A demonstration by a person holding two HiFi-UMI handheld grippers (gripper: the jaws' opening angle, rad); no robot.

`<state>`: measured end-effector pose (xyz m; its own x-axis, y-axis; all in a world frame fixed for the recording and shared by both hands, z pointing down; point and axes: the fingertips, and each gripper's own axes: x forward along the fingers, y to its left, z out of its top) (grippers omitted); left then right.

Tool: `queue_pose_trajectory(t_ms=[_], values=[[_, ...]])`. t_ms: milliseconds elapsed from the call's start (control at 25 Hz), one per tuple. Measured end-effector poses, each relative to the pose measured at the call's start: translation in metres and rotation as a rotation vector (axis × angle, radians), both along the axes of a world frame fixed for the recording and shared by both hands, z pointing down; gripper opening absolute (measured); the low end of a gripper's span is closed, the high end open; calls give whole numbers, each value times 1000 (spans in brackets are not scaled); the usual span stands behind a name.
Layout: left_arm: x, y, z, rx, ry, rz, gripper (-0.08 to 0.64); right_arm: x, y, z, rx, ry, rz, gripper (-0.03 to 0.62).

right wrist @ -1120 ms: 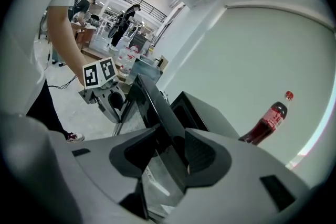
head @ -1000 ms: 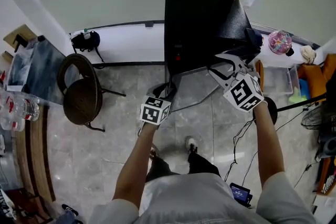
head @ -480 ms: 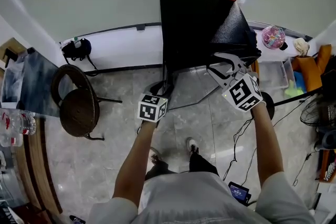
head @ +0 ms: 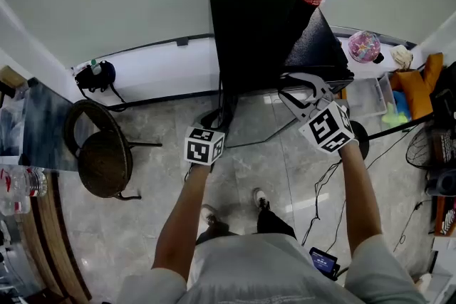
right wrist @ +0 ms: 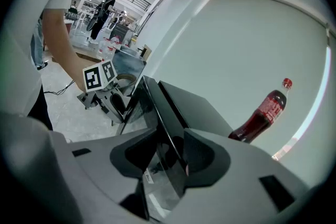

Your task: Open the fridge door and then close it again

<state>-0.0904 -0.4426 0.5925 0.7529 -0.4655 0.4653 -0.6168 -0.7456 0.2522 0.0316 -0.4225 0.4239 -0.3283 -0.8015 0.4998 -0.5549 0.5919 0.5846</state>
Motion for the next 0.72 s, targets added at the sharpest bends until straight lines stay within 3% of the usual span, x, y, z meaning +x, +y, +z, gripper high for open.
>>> queue_pose_trajectory(t_ms=[440,720], values=[[-5,-2,-2,-32,-6,-2,129,1,-5,0,-4,-23,36,163],[-34,-8,-27,20,-55,-23,127,1,0,-20,51,-201,81,164]])
